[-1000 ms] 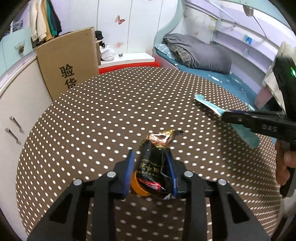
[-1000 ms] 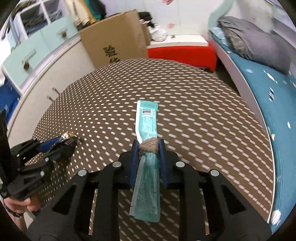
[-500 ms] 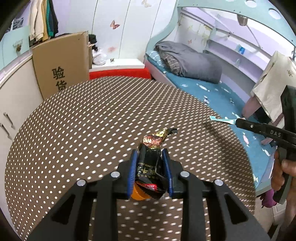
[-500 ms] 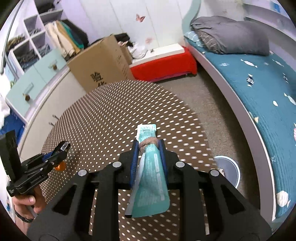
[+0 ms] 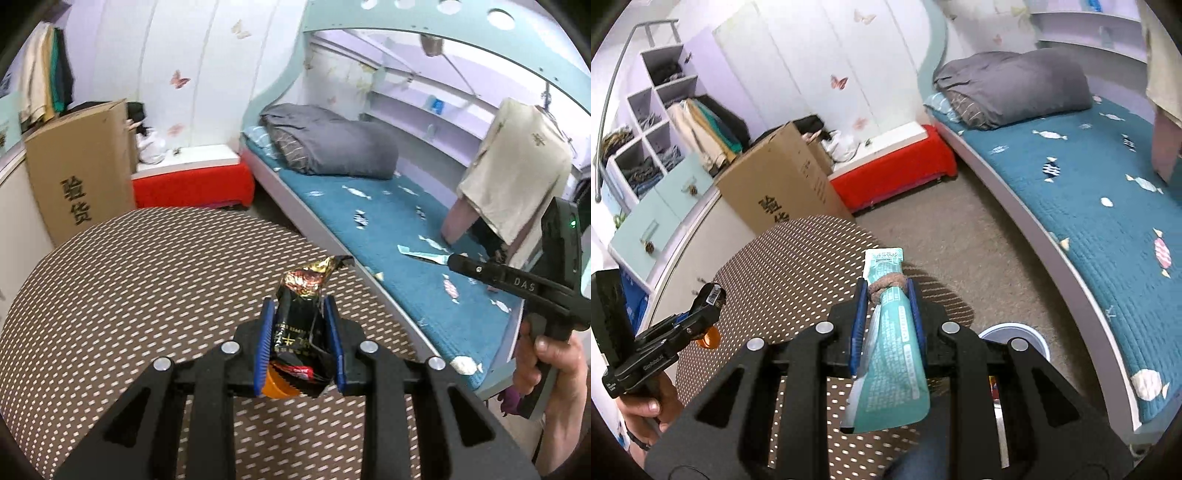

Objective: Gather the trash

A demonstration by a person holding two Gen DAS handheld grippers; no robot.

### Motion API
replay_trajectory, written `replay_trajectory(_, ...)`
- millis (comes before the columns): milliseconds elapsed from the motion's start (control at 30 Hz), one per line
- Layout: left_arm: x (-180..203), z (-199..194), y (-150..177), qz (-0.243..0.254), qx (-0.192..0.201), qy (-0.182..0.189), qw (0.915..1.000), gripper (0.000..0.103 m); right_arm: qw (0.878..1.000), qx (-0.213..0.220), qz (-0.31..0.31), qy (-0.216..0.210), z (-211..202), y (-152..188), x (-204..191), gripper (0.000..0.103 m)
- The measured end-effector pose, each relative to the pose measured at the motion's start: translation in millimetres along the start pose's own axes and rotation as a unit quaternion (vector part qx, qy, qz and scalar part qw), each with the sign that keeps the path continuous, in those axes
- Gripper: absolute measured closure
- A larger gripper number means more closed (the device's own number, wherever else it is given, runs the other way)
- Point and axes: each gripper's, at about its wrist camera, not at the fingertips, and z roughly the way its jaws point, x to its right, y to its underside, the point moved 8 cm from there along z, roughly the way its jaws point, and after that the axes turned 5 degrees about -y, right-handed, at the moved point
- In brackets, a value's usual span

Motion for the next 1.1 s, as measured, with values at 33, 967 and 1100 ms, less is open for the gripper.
replay_trajectory(33, 8.6, 1.8, -2.6, 0.004, 0.000, 0.006, 1.0000, 0.077, 1.000, 0.006, 0.004, 0.004, -6.0, -2.6, 6.8, 0.081)
replay_trajectory(967, 209.5, 204.0, 35.6, 0.110, -0.209, 0.047, 0.9704, 0.040, 0.971, -0.070, 0.216, 0.073, 62.8, 56.4, 208.9, 0.038)
replay_trajectory(1100, 200.3, 204.0, 27.7, 0.111, -0.181, 0.016, 0.9771, 0.014, 0.961, -0.078, 0.256, 0.070, 72.1, 75.0, 226.0, 0.027)
